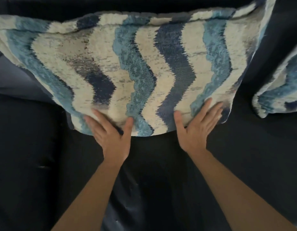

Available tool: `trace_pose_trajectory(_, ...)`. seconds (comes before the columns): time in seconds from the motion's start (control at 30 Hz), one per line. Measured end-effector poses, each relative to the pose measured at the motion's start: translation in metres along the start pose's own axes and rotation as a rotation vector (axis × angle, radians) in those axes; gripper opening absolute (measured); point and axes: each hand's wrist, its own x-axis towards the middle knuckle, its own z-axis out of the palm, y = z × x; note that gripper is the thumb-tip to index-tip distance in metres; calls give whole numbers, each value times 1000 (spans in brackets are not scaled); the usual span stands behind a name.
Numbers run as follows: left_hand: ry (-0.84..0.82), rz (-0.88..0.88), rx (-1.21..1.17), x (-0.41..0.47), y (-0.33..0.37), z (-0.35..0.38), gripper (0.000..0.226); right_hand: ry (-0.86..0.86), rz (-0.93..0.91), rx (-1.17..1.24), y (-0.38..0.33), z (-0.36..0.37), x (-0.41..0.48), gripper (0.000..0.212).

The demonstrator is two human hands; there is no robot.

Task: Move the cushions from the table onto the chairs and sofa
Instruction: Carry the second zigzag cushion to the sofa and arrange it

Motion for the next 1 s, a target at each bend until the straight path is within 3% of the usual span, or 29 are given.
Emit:
trace_pose_trajectory(0.1, -108, -32, 58, 29, 4, 6, 115, -83, 19, -26, -1, 8, 36, 116)
trace_pose_trajectory(0.23, 32, 32, -9, 6, -13, -4, 98, 9, 0, 26, 13, 0, 13, 112)
trace_pose_trajectory(0.3, 91, -35, -115, 6, -22, -10, 97, 19, 43, 100, 17, -5, 10, 110)
trace_pose_trajectory(0.43, -62, -101, -33, 41, -30, -15, 103, -70, 111, 83, 6, -6, 30, 108)
trace_pose_trajectory(0.5, -59, -66, -4, 37, -37, -15, 102, 42, -59, 63, -5, -9, 23, 99)
trace_pose_trajectory(0.57, -19, -37, 12, 24, -43, -17, 102, 118, -387, -22, -21, -13, 10, 83)
trace_pose_trajectory(0.63, 84, 78, 172, 9, -48, -21, 92, 77, -752, -176, -40, -3, 2, 74)
trace_pose_trajectory(0.7, 217, 348, 369, 0, -49, -25, 79, 22, -1085, -329, -51, 12, 0, 67)
trace_pose_trajectory(0.8, 213, 810, 616, 10, -42, -28, 69, 20, -1455, -562, -30, 24, 20, 58)
trace_pose_trajectory(0.9, 184, 881, 766, 40, -33, -34, 59, 57, -1467, -731, 14, 7, 67, 63)
trace_pose_trajectory(1.0, 181, 826, 790, 53, -32, -37, 58, 63, -1157, -762, 71, -31, 83, 73)
